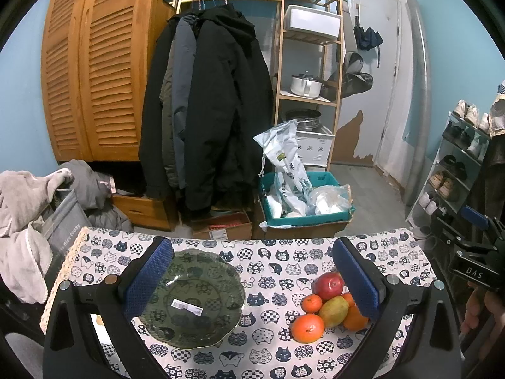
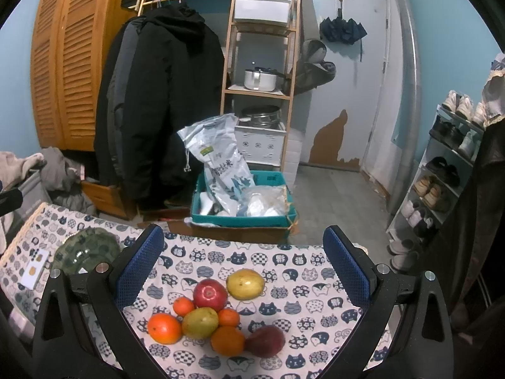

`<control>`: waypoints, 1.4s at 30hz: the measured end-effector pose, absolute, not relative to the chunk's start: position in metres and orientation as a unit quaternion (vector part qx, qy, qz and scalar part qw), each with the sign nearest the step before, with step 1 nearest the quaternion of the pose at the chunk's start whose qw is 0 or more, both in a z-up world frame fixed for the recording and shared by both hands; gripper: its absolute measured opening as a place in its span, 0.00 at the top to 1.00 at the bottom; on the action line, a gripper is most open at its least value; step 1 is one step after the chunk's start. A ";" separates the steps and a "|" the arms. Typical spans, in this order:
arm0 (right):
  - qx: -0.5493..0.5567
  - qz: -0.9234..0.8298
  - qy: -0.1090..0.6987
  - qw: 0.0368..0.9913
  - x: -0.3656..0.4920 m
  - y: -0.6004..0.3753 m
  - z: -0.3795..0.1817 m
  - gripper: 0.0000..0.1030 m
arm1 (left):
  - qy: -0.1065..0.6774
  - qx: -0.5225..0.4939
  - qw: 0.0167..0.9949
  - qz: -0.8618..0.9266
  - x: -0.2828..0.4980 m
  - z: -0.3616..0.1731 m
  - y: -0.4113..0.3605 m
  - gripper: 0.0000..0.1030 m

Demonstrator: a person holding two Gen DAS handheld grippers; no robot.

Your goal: Organize fruits

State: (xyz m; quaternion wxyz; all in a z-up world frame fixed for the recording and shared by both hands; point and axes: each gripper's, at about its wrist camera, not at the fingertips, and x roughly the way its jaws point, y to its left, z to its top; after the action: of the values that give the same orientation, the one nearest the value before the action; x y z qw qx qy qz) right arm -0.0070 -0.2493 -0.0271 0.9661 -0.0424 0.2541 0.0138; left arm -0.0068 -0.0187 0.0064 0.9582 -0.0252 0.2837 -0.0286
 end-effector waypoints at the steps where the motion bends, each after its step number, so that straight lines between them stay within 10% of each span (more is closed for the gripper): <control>1: -0.043 0.014 0.254 0.966 -0.007 -0.249 -0.027 0.04 | 0.284 -0.025 0.958 -0.029 -0.006 0.006 -0.017 0.01; 42: -0.010 -0.023 0.486 0.873 0.034 -0.320 -0.174 0.04 | 0.470 0.021 0.879 -0.074 0.050 -0.145 -0.086 0.01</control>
State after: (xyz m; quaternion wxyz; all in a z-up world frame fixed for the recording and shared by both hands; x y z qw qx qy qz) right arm 0.0342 -0.3200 -0.1743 0.8735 -0.0105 0.4862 -0.0230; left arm 0.0500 -0.0856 -0.1454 0.8794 0.0208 0.4699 -0.0738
